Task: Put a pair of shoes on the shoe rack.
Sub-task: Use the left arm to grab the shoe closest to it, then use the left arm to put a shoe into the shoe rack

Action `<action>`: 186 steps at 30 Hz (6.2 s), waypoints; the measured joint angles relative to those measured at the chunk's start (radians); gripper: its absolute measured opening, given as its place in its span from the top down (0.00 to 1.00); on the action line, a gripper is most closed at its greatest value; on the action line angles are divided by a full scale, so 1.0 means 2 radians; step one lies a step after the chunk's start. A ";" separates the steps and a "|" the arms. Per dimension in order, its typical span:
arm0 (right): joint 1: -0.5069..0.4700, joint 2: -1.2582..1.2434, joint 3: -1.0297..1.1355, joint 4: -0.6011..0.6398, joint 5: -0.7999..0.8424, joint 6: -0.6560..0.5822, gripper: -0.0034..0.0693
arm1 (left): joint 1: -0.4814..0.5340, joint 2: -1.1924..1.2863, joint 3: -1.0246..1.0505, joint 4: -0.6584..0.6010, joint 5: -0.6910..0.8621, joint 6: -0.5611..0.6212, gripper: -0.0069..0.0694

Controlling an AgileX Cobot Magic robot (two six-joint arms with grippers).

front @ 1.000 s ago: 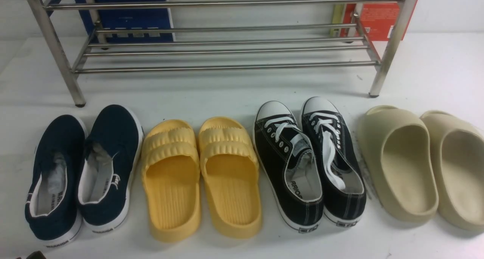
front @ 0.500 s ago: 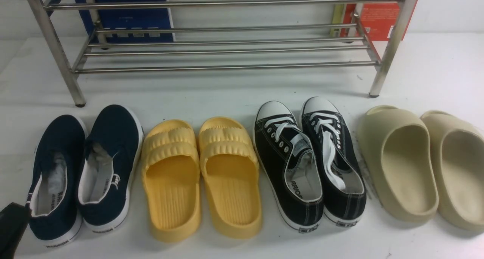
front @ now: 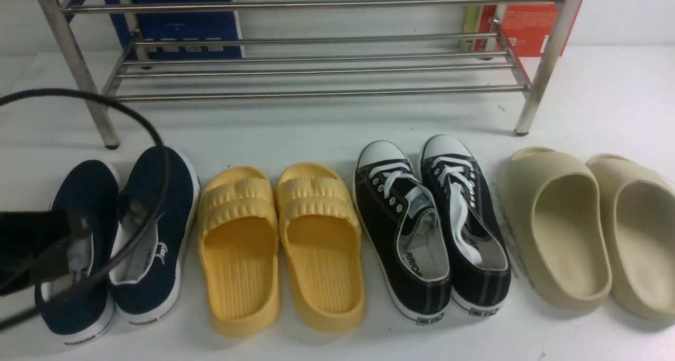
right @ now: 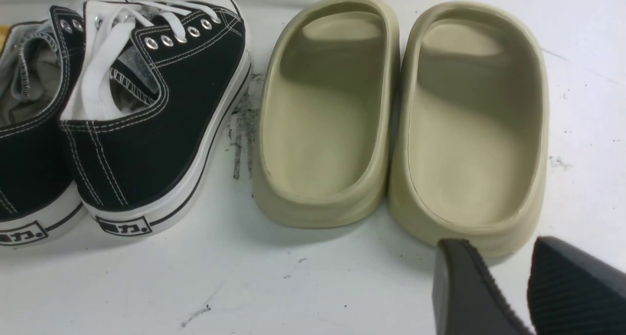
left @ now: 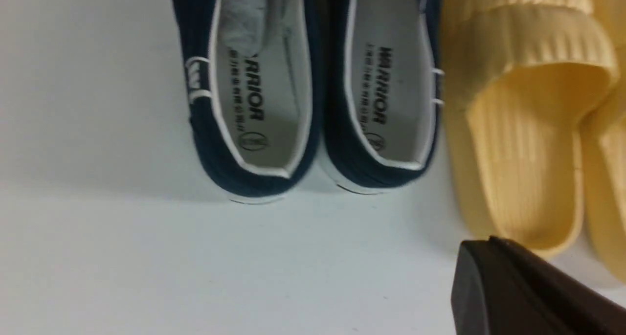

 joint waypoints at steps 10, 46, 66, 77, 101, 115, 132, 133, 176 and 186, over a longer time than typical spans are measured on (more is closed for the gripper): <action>0.000 0.000 0.000 0.000 0.000 0.000 0.62 | 0.000 0.207 -0.076 0.052 -0.022 -0.023 0.93; 0.000 0.000 0.000 0.000 0.000 0.000 0.62 | 0.035 0.349 -0.081 0.050 -0.073 0.026 0.72; 0.000 0.000 0.000 0.000 0.000 0.000 0.62 | 0.035 0.125 -0.134 0.000 0.110 0.064 0.91; 0.000 0.000 0.000 0.000 0.000 0.000 0.62 | -0.047 0.218 -0.208 0.003 0.112 0.080 0.91; 0.000 0.000 0.000 0.000 0.000 0.000 0.62 | -0.065 0.566 -0.603 0.116 0.076 0.066 0.91; 0.000 0.000 0.000 0.000 0.000 0.000 0.62 | -0.064 0.650 -0.707 0.152 0.084 0.069 0.91; 0.000 0.000 0.000 0.000 0.000 0.000 0.62 | -0.057 0.657 -0.710 0.158 0.066 0.067 0.89; 0.000 0.000 0.000 0.000 0.000 0.000 0.62 | -0.057 0.657 -0.710 0.158 0.066 0.067 0.89; 0.000 0.000 0.000 0.000 0.000 0.000 0.62 | -0.059 0.466 -0.332 0.213 -0.062 0.039 0.93; 0.000 0.000 0.000 0.000 0.000 0.000 0.62 | -0.059 0.470 -0.331 0.276 -0.156 0.004 0.93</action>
